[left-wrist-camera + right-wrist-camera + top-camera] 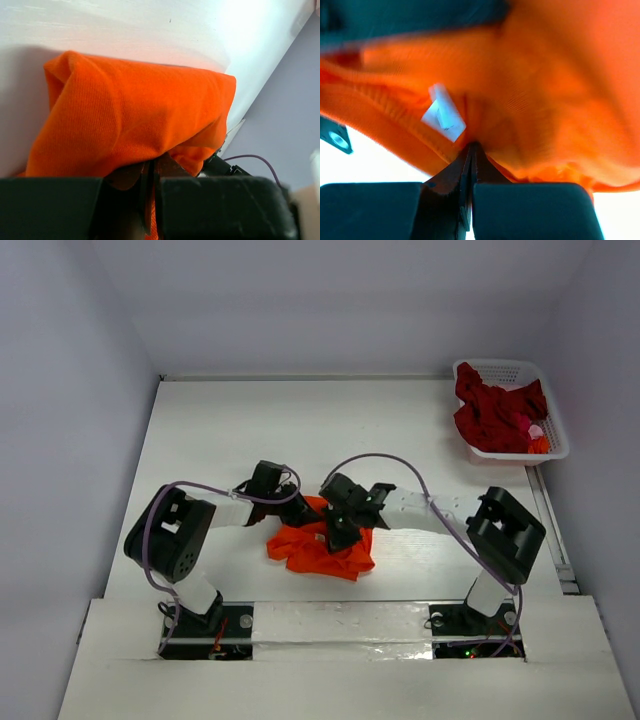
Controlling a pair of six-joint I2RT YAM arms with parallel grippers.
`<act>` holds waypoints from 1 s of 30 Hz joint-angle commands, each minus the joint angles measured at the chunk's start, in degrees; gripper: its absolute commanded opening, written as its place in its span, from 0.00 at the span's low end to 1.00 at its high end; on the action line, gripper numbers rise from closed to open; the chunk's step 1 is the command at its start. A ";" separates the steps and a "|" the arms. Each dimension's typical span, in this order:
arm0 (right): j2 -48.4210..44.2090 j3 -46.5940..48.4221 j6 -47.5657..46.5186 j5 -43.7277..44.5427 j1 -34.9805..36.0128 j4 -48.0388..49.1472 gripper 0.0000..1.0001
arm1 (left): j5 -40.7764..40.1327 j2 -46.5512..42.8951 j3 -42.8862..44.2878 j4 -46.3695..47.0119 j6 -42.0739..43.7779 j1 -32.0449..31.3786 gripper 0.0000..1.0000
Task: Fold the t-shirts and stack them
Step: Fold the long partially folded tshirt into a neat square
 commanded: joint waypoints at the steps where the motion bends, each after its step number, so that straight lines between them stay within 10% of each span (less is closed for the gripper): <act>1: -2.22 -0.59 1.76 1.82 5.55 0.09 0.00 | -3.51 2.24 1.43 -3.40 1.19 -0.42 0.00; 15: -13.02 -6.56 8.44 9.55 13.83 -4.49 0.00 | -3.51 3.65 3.01 -3.23 1.02 -0.42 0.00; 30: -4.25 5.38 0.10 7.54 -0.49 -3.35 0.00 | -2.99 1.10 2.22 -4.90 1.11 -0.95 0.00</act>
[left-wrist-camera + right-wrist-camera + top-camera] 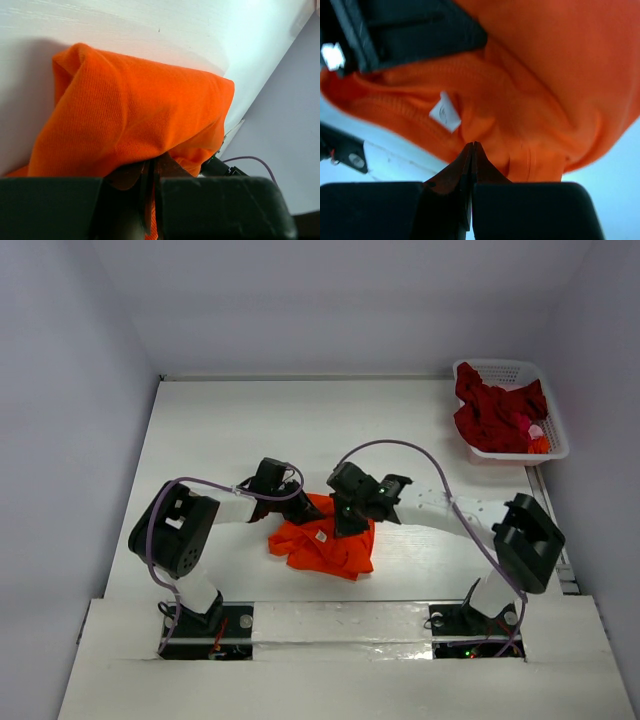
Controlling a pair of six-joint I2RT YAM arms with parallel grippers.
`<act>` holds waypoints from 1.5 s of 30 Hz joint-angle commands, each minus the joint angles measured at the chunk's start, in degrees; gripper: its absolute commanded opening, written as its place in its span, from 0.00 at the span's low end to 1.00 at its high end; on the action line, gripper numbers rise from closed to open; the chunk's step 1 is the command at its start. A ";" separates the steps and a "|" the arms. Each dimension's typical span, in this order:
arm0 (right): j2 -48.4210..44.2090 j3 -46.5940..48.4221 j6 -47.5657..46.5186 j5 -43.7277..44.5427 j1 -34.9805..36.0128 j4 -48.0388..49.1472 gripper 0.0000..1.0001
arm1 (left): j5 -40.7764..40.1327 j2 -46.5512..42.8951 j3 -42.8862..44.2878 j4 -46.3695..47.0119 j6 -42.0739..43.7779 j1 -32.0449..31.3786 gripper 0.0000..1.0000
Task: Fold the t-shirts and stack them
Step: Fold the long partially folded tshirt into a neat square
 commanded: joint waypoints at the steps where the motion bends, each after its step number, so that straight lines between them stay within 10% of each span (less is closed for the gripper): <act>1: 3.93 4.73 -3.51 0.13 -0.36 2.42 0.00 | -3.01 -1.20 -0.27 -3.89 1.37 -0.25 0.00; 45: 8.87 -15.56 4.66 -3.30 17.48 13.94 0.00 | -5.56 5.57 7.46 -4.68 0.22 -0.25 0.00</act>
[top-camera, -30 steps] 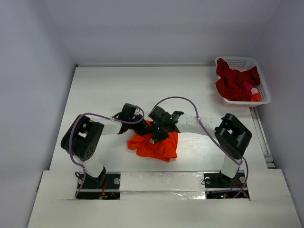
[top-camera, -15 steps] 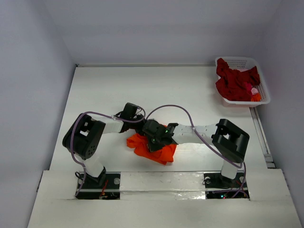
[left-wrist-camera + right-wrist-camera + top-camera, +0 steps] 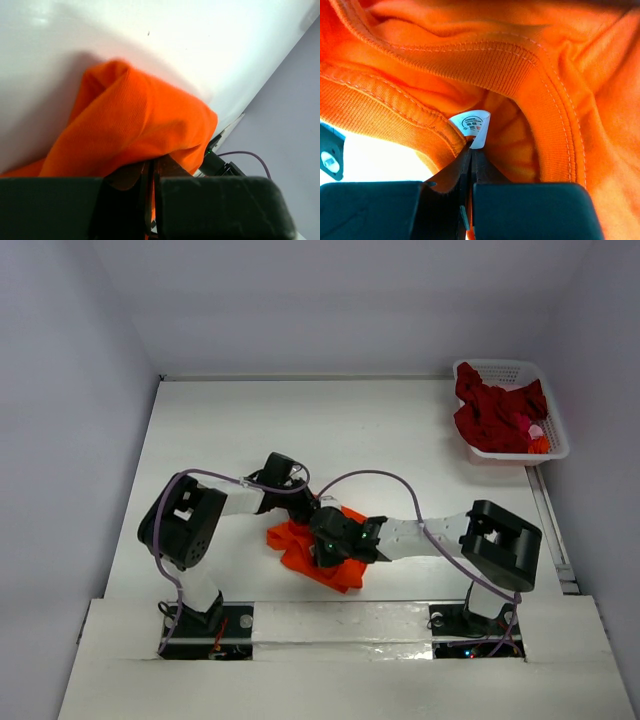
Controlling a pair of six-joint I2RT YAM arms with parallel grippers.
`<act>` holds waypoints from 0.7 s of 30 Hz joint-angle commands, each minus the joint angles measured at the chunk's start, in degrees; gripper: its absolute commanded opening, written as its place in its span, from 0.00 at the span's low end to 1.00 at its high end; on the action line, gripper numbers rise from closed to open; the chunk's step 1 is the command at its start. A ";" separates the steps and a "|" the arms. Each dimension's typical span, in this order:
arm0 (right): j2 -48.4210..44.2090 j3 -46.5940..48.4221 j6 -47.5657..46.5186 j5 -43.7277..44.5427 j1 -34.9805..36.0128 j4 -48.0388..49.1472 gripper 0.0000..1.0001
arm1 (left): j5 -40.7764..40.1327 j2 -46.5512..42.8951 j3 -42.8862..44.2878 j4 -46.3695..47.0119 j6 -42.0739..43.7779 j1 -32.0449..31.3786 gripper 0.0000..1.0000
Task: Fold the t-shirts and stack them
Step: Fold the long partially folded tshirt into a neat square
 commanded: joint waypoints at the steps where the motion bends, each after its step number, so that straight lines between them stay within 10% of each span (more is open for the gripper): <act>1: 1.69 -5.00 2.58 -8.00 6.64 -10.06 0.00 | -7.39 2.01 2.02 0.89 1.08 0.97 0.00; 21: -7.00 -14.23 9.61 -8.17 11.92 -12.35 0.00 | -7.39 7.72 7.47 -0.25 2.75 3.18 0.00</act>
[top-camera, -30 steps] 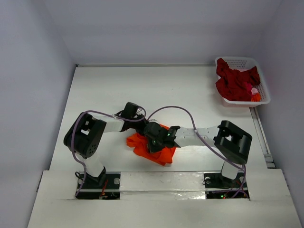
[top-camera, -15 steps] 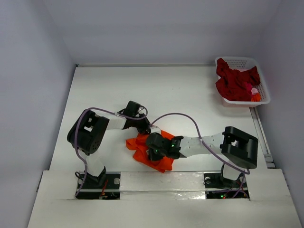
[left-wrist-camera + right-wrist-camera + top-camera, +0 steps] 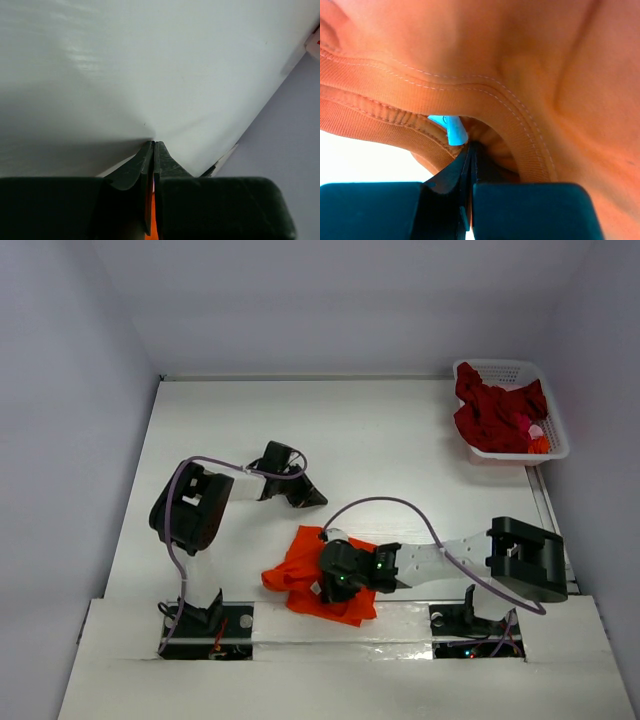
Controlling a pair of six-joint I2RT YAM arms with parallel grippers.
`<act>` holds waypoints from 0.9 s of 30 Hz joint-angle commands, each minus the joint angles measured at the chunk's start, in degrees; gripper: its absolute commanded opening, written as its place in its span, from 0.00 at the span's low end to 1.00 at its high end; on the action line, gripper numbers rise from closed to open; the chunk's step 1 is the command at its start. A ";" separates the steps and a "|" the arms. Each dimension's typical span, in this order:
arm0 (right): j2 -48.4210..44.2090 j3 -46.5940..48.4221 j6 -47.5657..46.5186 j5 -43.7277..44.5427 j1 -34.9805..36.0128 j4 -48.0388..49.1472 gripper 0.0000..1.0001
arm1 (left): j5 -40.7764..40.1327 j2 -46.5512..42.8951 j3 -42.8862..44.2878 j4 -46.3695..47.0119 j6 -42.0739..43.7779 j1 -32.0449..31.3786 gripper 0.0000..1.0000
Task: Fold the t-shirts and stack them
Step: Fold the long partially folded tshirt into a neat square
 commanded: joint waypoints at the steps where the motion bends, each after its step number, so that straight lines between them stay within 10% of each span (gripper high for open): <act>1: 0.77 -5.44 1.75 -5.04 2.23 -11.73 0.00 | -4.03 0.92 0.54 -1.10 1.90 0.47 0.00; 27: -3.80 14.58 -5.18 10.51 1.02 -30.19 0.10 | -20.37 -33.08 -3.14 -28.26 8.75 0.99 0.00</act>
